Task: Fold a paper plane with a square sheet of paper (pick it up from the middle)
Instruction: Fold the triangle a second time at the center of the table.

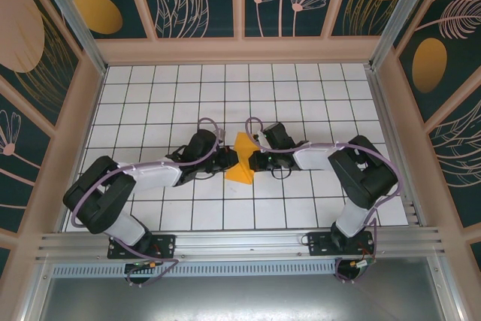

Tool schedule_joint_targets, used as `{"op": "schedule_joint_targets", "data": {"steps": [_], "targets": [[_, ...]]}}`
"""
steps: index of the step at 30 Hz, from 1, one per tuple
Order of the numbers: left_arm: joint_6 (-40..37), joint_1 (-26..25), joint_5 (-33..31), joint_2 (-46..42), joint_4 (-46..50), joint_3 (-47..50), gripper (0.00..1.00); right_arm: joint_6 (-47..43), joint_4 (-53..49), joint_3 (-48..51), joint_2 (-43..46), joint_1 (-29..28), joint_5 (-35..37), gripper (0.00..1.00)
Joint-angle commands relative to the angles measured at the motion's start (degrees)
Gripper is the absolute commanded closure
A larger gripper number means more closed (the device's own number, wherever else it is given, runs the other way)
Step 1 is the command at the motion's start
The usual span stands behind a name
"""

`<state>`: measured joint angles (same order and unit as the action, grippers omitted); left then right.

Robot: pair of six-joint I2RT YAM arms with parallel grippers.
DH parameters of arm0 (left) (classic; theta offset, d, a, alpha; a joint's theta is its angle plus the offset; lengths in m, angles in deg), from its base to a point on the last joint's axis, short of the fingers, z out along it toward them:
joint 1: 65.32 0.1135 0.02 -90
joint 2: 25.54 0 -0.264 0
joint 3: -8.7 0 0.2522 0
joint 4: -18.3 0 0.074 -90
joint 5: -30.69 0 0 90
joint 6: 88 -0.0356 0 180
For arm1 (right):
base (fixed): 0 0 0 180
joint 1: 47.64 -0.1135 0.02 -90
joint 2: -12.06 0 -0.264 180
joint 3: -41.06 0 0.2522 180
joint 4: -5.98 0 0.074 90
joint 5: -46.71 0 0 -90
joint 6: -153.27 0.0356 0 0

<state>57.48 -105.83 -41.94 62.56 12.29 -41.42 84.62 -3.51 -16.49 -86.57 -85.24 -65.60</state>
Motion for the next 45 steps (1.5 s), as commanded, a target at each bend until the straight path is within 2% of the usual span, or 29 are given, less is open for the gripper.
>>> {"op": "schedule_joint_targets", "data": {"steps": [1, 3, 7, 13, 18, 22, 39, 45], "targets": [[-0.73, 0.08, -3.05, -2.5, -7.06, 1.74, 0.95, -0.49, -2.39, 0.33, -3.93, -0.84, 0.47, 0.95], [-0.13, 0.08, -3.41, -2.91, -11.74, 3.16, 0.97, -0.68, -2.3, 0.28, -4.28, -1.08, 0.42, 0.95], [-1.18, 0.08, -1.78, -0.93, -11.48, 0.92, 1.0, -0.69, -1.99, 0.17, -4.88, -1.23, 0.49, 0.95], [2.34, 0.11, -0.97, 0.2, -16.38, 2.45, 1.0, -0.43, -1.98, 0.72, -4.14, -1.5, 1.21, 0.95], [2.06, 0.08, -2.46, -0.62, -16.18, 2.88, 1.0, 0.18, -1.49, 1.93, -2.95, -1.59, 1.82, 0.95], [3.01, 0.13, -0.45, 2.08, -18.28, 1.87, 1.0, -0.07, -1.15, 1.71, -3.74, -1.59, 1.52, 0.95], [6.62, 0.16, 0.82, 12.32, -20.92, 0.42, 1.0, 0.01, -1.2, 1.7, -3.72, -1.59, 1.3, 0.95], [6.75, 0.24, 0.56, 14.12, -19.08, 0.24, 1.0, 0.1, -1.27, 1.75, -3.75, -1.59, 1.73, 0.95]]}}
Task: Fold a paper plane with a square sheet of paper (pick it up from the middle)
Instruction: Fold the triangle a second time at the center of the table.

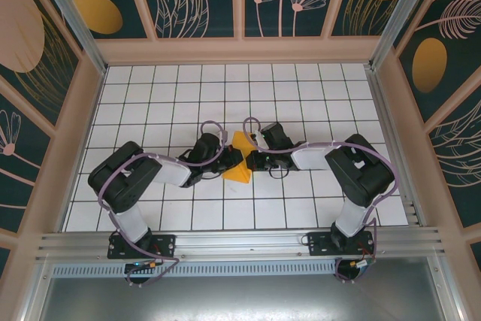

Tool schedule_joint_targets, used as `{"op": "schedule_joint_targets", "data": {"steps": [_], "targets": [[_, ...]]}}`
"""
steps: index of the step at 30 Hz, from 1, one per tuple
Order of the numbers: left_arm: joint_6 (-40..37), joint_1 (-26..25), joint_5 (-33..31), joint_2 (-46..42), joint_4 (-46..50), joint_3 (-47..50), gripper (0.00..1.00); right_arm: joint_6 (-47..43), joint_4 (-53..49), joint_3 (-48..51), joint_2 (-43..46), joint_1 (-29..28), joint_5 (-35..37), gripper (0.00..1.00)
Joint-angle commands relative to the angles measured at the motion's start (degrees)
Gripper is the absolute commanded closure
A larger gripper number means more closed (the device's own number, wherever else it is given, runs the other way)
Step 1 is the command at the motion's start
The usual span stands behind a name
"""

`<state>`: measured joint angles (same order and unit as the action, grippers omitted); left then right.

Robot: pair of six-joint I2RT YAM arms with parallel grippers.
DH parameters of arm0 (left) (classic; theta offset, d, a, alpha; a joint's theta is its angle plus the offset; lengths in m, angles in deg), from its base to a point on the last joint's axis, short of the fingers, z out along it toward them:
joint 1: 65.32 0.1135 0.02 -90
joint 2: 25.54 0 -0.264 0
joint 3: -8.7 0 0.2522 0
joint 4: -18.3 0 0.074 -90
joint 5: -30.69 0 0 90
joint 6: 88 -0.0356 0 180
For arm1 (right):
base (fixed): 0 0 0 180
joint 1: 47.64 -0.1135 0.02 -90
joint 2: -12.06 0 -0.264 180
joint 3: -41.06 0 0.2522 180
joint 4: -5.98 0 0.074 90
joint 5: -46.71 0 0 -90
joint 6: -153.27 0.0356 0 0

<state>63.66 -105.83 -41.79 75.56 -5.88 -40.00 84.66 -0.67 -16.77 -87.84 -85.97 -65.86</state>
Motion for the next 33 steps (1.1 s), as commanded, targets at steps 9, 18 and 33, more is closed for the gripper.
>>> {"op": "schedule_joint_targets", "data": {"steps": [9, 18, 33], "targets": [[0.73, 0.34, -0.36, 5.68, 3.39, -2.23, 1.0, 0.15, -4.13, 1.8, -2.67, -0.87, 2.08, 0.95], [2.57, 0.43, -0.75, 7.27, 3.39, -0.22, 1.0, 1.63, -7.08, -0.84, 3.51, -0.74, 3.96, 0.81], [2.39, 0.51, -0.49, 5.84, 1.85, 0.79, 1.0, 22.82, 5.57, 8.02, 12.24, -5.5, -3.6, 0.93]]}}
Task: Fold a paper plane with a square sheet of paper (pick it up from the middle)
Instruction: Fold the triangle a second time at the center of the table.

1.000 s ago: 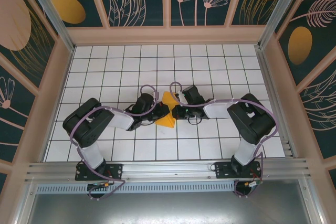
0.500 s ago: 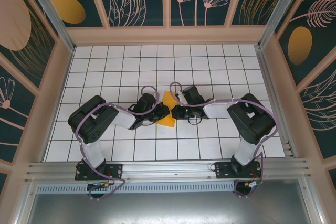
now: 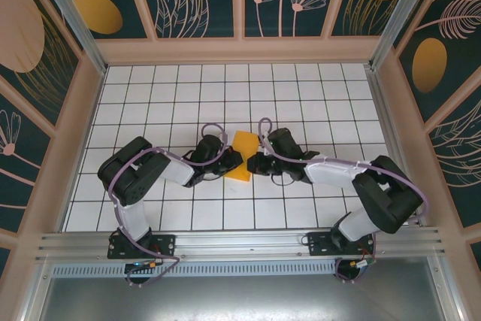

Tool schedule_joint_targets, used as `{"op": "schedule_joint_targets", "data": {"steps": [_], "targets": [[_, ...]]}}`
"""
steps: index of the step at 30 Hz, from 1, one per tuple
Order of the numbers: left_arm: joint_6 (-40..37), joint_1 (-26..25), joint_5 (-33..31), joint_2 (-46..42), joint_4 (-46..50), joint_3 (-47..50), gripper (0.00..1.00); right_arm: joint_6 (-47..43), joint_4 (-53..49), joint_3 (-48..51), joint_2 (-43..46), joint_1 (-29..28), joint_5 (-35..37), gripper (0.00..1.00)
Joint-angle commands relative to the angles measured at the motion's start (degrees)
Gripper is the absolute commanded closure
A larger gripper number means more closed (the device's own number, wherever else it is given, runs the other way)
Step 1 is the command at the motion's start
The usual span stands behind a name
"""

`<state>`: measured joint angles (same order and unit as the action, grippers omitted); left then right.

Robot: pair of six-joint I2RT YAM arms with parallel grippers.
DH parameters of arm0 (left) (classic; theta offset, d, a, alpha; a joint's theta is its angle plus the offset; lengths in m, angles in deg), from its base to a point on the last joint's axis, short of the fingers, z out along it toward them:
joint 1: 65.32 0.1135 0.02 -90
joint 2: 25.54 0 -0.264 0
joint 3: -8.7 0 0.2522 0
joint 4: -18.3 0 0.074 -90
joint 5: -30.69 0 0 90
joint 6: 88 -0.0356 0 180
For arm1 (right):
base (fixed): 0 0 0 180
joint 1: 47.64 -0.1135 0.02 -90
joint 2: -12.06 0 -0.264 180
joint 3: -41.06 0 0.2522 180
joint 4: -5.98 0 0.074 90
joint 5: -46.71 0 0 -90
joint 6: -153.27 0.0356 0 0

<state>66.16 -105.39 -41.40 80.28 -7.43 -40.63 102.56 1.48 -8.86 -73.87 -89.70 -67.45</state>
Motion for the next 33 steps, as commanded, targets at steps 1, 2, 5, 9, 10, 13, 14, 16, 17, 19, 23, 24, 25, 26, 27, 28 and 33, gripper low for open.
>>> {"op": "schedule_joint_targets", "data": {"steps": [1, 2, 5, 9, 10, 13, 14, 16, 17, 19, 23, 24, 25, 26, 27, 28, 33], "targets": [[0.17, 0.0, -0.78, 1.22, 3.23, 1.6, 1.0, 5.24, 3.02, -0.45, -2.36, -2.46, -1.23, 0.93], [0.3, 0.0, -0.61, 1.28, 2.98, 1.77, 1.0, 5.34, 2.68, -0.93, -2.99, -2.75, -0.98, 0.93], [-0.25, 0.0, -0.33, 1.48, 3.63, 1.07, 1.0, 4.76, 1.57, -2.35, -5.19, -2.41, -1.76, 0.93], [-0.55, 0.04, -0.81, 1.31, 4.17, 1.0, 1.0, 4.41, 0.94, -3.71, -6.78, -1.46, -2.03, 0.93], [-0.16, 0.02, -0.88, 1.23, 3.8, 1.47, 1.0, 4.32, 1.06, -3.88, -6.78, -1.31, -1.91, 0.93], [-0.24, 0.0, -1.28, 0.7, 3.6, 1.74, 1.0, 4.56, 2.32, -4.08, -7.22, -0.84, -3.35, 0.92], [-0.31, 0.0, -1.23, 0.62, 3.67, 1.67, 1.0, 4.72, 2.0, -4.35, -7.75, -0.74, -3.61, 0.92], [-0.2, 0.01, -1.23, 0.87, 3.35, 1.73, 1.0, 5.03, 2.01, -4.25, -8.43, -0.74, -3.57, 0.92], [0.28, 0.02, -1.06, 1.01, 2.77, 2.26, 1.0, 5.35, 2.04, -4.02, -8.87, -0.61, -3.52, 0.92], [0.34, 0.05, -0.77, 1.27, 2.39, 2.35, 1.0, 5.64, 0.95, -4.0, -10.16, -0.22, -3.65, 0.92], [0.18, 0.0, -0.78, 1.28, 2.83, 1.99, 1.0, 6.11, 0.92, -1.99, -11.27, -0.04, -3.47, 0.92], [0.49, 0.0, -1.19, 1.06, 2.6, 2.4, 1.0, 6.83, 2.5, -0.51, -10.81, 0.04, -4.01, 0.92], [0.87, 0.0, -1.46, 1.04, 2.27, 2.91, 1.0, 7.21, 3.69, 0.71, -10.68, 0.14, -4.65, 0.92], [0.92, 0.0, -1.62, 1.14, 2.22, 3.05, 1.0, 7.3, 4.44, 1.35, -10.89, 0.19, -5.7, 0.91], [1.03, 0.0, -1.56, 1.14, 2.09, 3.13, 1.0, 7.1, 4.44, 1.77, -11.42, 0.15, -6.58, 0.91], [1.22, 0.05, -1.56, 1.13, 1.84, 3.37, 1.0, 7.1, 3.58, 2.15, -11.4, 0.1, -5.48, 0.91], [1.68, 0.06, -1.93, 1.61, 1.6, 3.5, 1.0, 7.91, 4.79, 4.84, -10.12, 1.28, -6.46, 0.87]]}}
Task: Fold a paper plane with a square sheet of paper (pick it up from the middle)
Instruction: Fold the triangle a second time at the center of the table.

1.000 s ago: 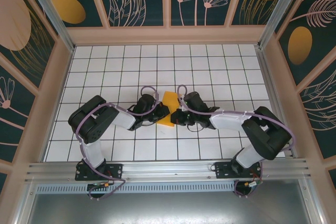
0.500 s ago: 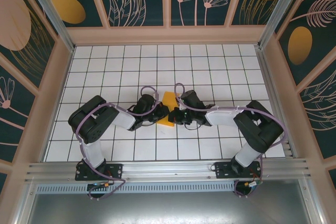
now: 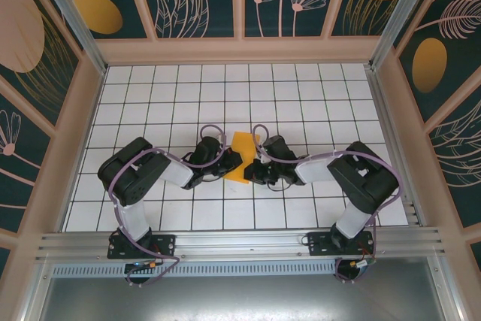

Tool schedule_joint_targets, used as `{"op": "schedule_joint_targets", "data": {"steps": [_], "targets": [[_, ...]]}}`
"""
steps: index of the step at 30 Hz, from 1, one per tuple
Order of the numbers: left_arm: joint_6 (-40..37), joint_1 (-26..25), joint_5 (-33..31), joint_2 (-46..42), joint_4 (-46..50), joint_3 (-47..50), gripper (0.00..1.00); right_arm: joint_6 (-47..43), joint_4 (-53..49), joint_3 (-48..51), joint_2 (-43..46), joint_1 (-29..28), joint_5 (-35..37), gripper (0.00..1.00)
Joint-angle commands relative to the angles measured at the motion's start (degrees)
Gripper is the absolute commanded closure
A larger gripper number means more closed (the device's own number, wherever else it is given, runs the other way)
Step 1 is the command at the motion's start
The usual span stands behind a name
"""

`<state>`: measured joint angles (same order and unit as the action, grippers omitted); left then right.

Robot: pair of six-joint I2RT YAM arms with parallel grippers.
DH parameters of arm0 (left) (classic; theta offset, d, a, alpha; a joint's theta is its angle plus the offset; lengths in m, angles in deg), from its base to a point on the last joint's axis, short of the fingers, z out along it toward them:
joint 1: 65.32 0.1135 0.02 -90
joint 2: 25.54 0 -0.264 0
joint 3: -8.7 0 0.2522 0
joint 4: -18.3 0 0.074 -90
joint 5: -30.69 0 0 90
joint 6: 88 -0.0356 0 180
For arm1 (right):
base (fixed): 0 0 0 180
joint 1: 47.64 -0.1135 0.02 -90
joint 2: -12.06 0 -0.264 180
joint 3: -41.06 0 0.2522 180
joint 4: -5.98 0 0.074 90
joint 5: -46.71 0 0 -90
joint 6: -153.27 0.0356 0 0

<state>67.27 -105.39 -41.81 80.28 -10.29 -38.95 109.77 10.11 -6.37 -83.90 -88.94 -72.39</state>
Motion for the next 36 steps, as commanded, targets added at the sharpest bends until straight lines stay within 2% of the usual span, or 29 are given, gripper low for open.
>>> {"op": "schedule_joint_targets", "data": {"steps": [1, 5, 11, 14, 18, 20, 23, 30, 36], "targets": [[0.7, 0.04, -1.73, 1.72, 4.47, 1.81, 1.0, 0.41, -4.48, 2.12, 0.01, 0.5, -2.15, 0.87], [1.14, 0.05, -2.05, 2.17, 4.55, 1.81, 1.0, 1.02, -3.77, 4.5, 1.97, 0.21, -3.56, 0.87], [1.3, 0.0, -2.29, 2.04, 4.09, 2.23, 1.0, 1.6, -6.59, 8.26, 4.55, -0.34, -2.07, 0.88], [1.35, 0.0, -2.07, 2.1, 3.52, 2.45, 1.0, 0.91, -9.38, 6.89, 8.18, -0.36, -1.37, 0.89], [1.39, 0.0, -1.86, 2.08, 3.12, 2.45, 1.0, 0.93, -12.7, 2.87, 14.77, -0.01, 4.1, 0.92], [1.35, 0.01, -1.81, 2.06, 2.99, 2.43, 1.0, 2.39, -10.94, 1.68, 15.51, 0.24, 4.16, 0.98], [1.21, 0.02, -1.63, 2.02, 2.65, 2.47, 1.0, 3.63, -7.56, -1.45, 11.19, 0.26, 0.52, 0.99], [1.08, 0.04, -1.18, 1.86, 1.96, 2.51, 1.0, 4.69, -8.59, -7.22, 0.25, -0.36, 2.0, 1.0], [0.74, 0.0, -0.62, 1.41, 0.34, 2.78, 1.0, 3.52, -11.67, -5.49, -4.46, -0.31, 3.4, 1.0]]}}
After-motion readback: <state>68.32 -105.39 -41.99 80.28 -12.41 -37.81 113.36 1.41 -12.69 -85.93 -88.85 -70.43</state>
